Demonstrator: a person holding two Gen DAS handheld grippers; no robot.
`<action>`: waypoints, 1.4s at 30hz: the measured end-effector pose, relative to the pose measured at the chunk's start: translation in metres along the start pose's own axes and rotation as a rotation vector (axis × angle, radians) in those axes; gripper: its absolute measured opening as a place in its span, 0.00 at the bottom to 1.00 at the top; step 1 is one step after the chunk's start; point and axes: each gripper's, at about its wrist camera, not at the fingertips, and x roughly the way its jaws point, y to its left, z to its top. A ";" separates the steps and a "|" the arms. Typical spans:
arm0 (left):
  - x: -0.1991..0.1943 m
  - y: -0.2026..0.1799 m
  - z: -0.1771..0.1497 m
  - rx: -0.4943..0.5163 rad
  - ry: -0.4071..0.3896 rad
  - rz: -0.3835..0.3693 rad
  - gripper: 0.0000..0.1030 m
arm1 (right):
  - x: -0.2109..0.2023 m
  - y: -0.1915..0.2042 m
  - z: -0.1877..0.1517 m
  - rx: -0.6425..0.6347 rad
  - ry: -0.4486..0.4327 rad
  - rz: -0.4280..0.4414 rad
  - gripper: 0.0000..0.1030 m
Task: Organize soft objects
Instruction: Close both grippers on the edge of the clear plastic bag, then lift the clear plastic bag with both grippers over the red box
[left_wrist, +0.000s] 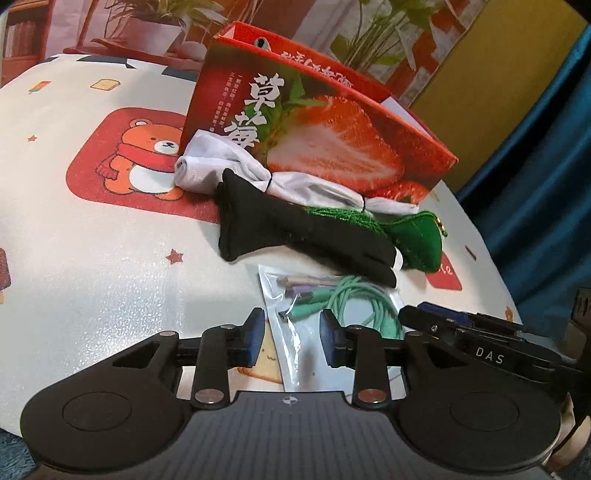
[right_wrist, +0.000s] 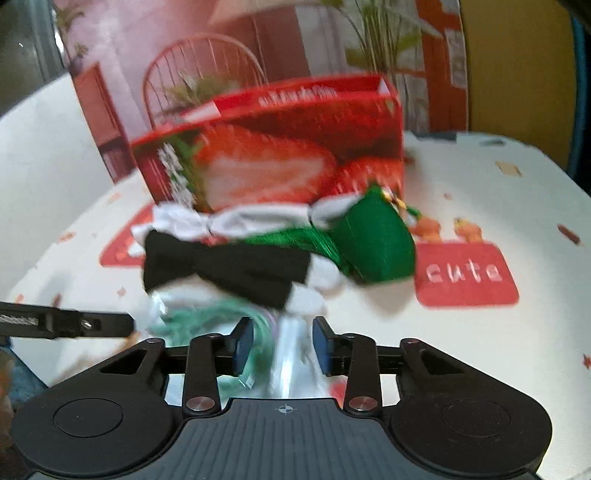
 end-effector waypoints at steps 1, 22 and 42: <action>0.000 0.001 0.000 -0.001 0.003 0.004 0.34 | 0.001 -0.002 -0.002 0.006 0.016 -0.003 0.33; 0.012 0.004 -0.005 -0.073 0.062 -0.025 0.40 | 0.011 0.014 -0.008 0.012 0.092 0.133 0.40; -0.008 0.005 0.004 -0.059 -0.044 -0.015 0.06 | 0.006 0.015 -0.003 0.047 0.024 0.200 0.14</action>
